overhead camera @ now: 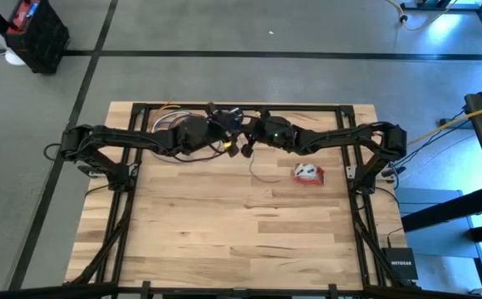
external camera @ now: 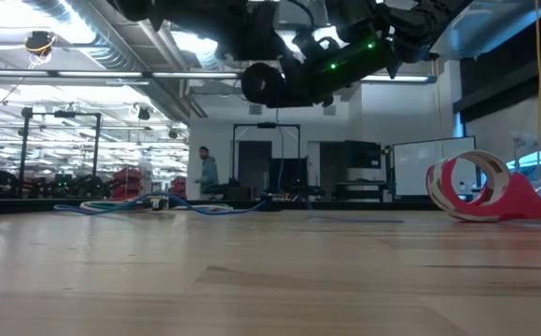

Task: Coil cords
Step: Coil the blue wire onto the spool

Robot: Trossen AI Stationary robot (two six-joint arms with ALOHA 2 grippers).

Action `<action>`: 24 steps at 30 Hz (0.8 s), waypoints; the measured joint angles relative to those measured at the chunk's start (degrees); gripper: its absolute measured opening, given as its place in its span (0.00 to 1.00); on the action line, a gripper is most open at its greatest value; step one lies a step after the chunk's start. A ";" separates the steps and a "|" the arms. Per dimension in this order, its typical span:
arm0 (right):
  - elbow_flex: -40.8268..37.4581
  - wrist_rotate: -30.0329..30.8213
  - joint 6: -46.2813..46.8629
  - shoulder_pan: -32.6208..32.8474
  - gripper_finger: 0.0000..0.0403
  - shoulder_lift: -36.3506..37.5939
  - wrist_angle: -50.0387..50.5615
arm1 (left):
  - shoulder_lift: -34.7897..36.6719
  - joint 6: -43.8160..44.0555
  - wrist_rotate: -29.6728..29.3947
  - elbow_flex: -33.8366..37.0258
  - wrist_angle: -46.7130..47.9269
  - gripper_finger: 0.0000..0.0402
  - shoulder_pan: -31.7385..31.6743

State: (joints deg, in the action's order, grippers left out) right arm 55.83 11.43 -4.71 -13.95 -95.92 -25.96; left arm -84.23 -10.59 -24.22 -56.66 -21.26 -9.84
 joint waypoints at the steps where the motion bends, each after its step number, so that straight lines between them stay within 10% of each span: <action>1: -0.03 -0.09 -0.02 0.11 0.00 -0.06 0.19 | 0.00 1.22 -0.08 0.00 1.29 0.57 -0.29; 14: -0.15 -0.76 -0.18 -0.17 0.00 -0.15 0.68 | 0.76 1.02 0.53 -0.11 9.29 0.57 0.98; 24: -0.11 -1.20 0.07 -0.37 0.00 -0.10 0.25 | 0.72 -22.16 -0.73 -0.02 10.86 0.57 2.01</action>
State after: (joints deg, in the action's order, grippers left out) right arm 55.72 10.23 -4.64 -14.32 -96.03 -25.72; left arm -83.50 -32.75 -24.95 -56.69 -10.41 -7.84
